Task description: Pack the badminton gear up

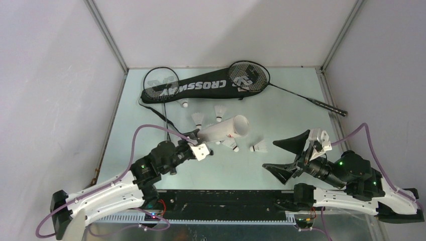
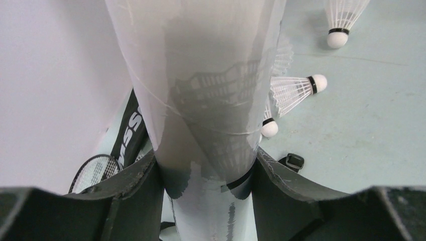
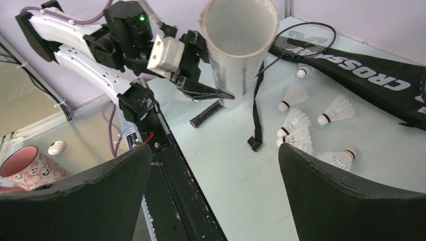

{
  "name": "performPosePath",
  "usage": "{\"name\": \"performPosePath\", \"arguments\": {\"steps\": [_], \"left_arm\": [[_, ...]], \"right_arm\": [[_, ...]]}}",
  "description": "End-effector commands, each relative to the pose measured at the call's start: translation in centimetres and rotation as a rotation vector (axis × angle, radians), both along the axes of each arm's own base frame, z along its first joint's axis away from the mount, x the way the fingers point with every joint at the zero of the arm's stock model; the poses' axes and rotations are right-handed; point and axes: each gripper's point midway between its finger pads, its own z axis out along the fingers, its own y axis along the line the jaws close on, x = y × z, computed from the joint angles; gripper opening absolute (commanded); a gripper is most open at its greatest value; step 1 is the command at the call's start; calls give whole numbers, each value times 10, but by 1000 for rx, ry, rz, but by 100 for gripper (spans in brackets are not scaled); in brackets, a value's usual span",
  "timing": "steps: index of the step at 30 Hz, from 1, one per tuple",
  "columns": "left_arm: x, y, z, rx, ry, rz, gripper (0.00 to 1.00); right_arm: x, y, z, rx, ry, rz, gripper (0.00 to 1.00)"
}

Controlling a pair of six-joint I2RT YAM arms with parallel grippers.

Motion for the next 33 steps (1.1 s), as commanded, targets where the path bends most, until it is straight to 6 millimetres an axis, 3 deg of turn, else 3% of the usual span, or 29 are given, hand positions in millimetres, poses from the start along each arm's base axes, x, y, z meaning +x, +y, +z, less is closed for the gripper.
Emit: {"name": "performPosePath", "arguments": {"steps": [1,8,20,28,33], "left_arm": [[14,10,20,-52,-71,92,0],[16,16,21,-59,-82,125,0],[14,13,15,-35,-59,106,0],[7,9,10,-11,-57,49,0],[5,7,8,-1,-52,28,0]], "right_arm": [[-9,-6,20,35,-53,49,99],[-11,0,31,48,-48,66,97],[5,50,30,-133,45,24,93],[12,64,61,-91,-5,12,90],[15,75,66,-103,-9,14,88]]}}
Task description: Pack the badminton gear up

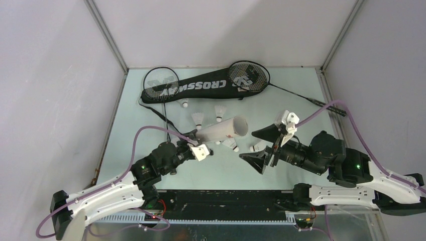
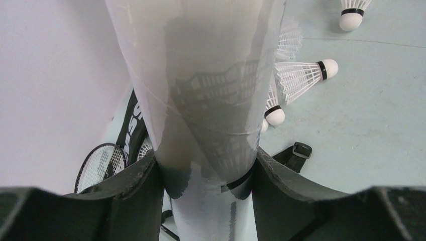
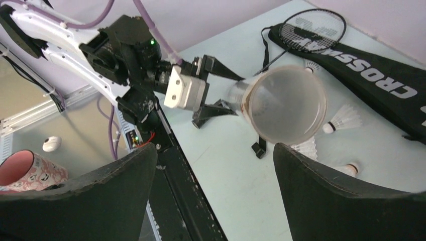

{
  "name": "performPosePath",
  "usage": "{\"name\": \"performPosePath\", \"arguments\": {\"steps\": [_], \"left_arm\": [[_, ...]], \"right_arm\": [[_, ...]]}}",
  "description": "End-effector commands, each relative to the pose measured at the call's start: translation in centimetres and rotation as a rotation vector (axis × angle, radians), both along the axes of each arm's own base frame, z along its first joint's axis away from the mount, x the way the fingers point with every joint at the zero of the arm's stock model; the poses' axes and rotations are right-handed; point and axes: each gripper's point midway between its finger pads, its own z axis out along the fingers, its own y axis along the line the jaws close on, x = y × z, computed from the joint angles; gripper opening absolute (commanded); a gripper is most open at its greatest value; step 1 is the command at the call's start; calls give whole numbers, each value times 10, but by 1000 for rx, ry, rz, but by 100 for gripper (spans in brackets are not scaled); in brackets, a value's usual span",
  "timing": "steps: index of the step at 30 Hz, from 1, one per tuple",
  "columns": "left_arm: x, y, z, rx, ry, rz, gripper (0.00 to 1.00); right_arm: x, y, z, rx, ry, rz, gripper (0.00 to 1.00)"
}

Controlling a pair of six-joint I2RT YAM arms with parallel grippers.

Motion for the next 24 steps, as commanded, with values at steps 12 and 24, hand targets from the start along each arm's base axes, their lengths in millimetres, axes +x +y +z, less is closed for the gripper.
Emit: {"name": "performPosePath", "arguments": {"steps": [12,24], "left_arm": [[-5,-10,20,-44,-37,-65,0],[-2,-5,16,-32,-43,-36,0]], "right_arm": [[25,28,9,-36,19,-35,53],[12,14,24,11,32,4,0]]}}
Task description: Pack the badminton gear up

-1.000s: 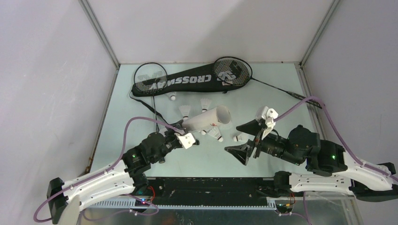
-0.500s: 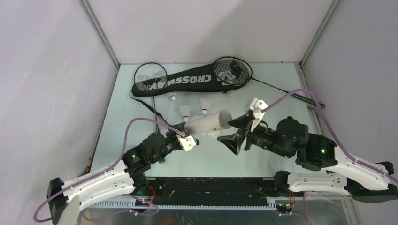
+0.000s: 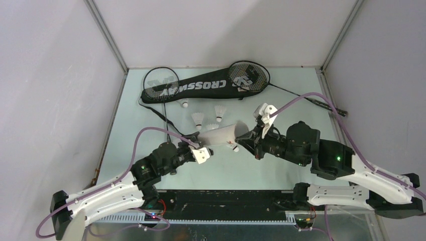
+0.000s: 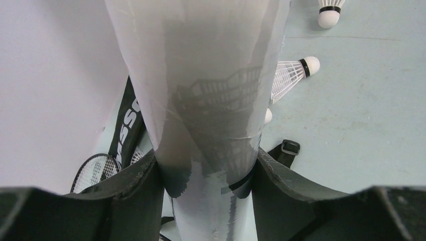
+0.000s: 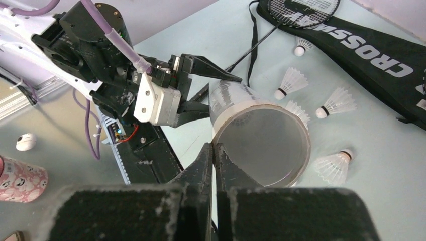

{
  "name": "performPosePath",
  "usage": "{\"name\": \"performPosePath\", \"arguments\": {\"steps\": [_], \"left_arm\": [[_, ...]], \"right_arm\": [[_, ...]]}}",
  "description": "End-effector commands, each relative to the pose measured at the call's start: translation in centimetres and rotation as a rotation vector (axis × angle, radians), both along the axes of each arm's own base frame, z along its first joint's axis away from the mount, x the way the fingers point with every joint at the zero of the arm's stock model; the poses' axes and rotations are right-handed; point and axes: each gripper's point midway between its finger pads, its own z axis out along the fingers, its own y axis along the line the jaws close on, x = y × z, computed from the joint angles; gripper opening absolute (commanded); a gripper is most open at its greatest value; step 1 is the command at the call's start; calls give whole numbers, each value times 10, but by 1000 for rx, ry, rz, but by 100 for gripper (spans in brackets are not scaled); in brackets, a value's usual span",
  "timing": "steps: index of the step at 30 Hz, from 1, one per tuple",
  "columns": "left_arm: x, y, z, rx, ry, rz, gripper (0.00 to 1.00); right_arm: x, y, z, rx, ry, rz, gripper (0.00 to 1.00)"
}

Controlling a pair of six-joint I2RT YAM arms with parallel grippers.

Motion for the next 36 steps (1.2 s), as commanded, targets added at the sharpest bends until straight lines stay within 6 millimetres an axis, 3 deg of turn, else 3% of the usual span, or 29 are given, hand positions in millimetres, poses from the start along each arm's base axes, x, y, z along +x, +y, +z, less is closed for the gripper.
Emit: {"name": "performPosePath", "arguments": {"steps": [1,6,10,14,16,17,20,21,23,26,29,34,36], "left_arm": [[7,1,23,-62,-65,29,0],[7,2,21,-61,-78,32,0],[8,2,22,-67,-85,31,0],[7,3,24,-72,-81,31,0],[7,4,27,-84,-84,38,0],[8,5,33,-113,-90,51,0],[9,7,51,-190,-101,75,0],[9,8,59,-217,-106,80,0],[6,7,66,-224,-116,62,0],[4,7,74,-255,-115,58,0],[7,9,84,-341,-99,97,0],[8,13,83,-359,-82,121,0],[8,14,80,-356,-81,125,0]], "right_arm": [[-17,-15,42,117,-13,56,0],[-34,-54,75,243,-41,82,0],[-38,-76,87,305,-58,63,0],[-22,-79,78,273,-38,-31,0],[0,-88,67,242,-3,-188,0],[21,-98,59,211,-7,-331,0],[63,-117,9,71,64,-628,0],[72,-109,-18,-6,120,-639,0],[94,-120,-76,-100,301,-742,0],[132,-152,-148,-115,506,-906,0],[150,-181,-210,-109,599,-1026,0],[158,-199,-275,-146,695,-1111,0],[157,-202,-290,-167,727,-1129,3]]}}
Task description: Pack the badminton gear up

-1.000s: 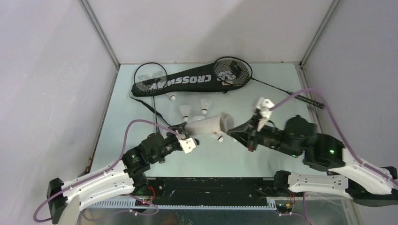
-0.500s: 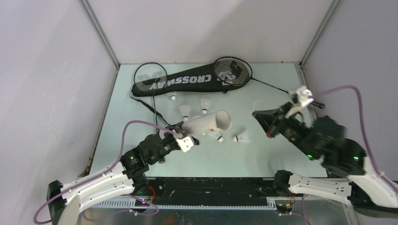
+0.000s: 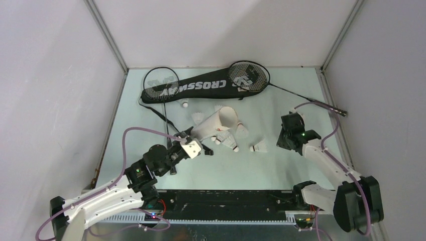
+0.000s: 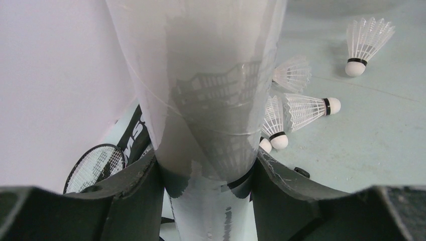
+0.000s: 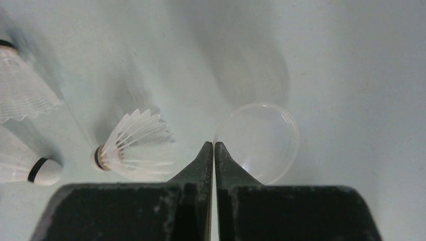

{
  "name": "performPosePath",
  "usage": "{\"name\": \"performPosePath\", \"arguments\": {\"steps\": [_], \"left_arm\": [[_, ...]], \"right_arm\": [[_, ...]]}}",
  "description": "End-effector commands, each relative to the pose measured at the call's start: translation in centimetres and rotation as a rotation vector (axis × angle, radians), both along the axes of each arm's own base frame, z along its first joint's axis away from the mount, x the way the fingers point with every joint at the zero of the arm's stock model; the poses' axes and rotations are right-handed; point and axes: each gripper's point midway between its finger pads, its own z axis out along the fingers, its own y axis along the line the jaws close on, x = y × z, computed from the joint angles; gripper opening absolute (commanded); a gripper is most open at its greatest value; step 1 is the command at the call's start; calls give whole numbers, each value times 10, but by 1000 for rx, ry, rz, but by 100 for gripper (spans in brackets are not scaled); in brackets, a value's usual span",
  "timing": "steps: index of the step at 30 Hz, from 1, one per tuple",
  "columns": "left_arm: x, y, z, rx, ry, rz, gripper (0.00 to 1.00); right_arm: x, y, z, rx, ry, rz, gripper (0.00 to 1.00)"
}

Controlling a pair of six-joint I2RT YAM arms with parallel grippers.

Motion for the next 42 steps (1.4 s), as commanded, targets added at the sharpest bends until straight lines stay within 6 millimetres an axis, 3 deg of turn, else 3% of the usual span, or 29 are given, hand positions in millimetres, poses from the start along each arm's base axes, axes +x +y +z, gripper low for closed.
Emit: {"name": "performPosePath", "arguments": {"steps": [1,3,4,6,8,13,18,20,22,23,25,28,29,31,35,37,39,40,42], "left_arm": [[3,3,41,-146,-47,33,0],[4,5,39,-143,-43,47,0],[4,5,38,-143,-40,48,0],[5,6,35,-134,-34,51,0],[5,6,32,-128,-26,56,0],[6,5,27,-118,-14,59,0],[6,4,24,-109,-4,59,0],[6,5,22,-110,2,62,0],[6,5,20,-110,8,66,0],[6,5,20,-111,11,67,0],[6,5,18,-112,16,66,0],[4,3,15,-101,19,50,0],[3,2,12,-80,20,40,0],[1,-3,4,-36,27,5,0],[-3,-9,-14,73,66,-43,0],[-3,-11,-19,115,88,-55,0],[-2,-13,-21,140,100,-55,0],[-1,-13,-24,158,109,-54,0],[0,-14,-25,173,113,-52,0]], "right_arm": [[33,11,1,80,-97,-40,9],[35,15,3,93,-109,-34,36],[36,17,6,97,-122,-30,68],[40,21,16,115,-166,-12,85],[43,29,22,158,-202,8,87],[35,65,17,315,-209,121,82],[19,83,-2,327,-153,163,73],[14,90,-4,332,-150,186,65],[12,95,-3,328,-155,194,50],[12,95,-2,321,-161,187,31],[15,91,7,292,-206,168,3],[11,85,47,252,-305,205,0],[13,88,72,244,-364,225,0],[-2,88,120,225,-468,319,0],[-52,110,229,337,-753,604,0],[-78,119,271,408,-851,720,0],[-100,130,301,461,-895,832,0],[-100,135,304,452,-891,852,0],[-103,140,329,423,-932,885,0]]}}
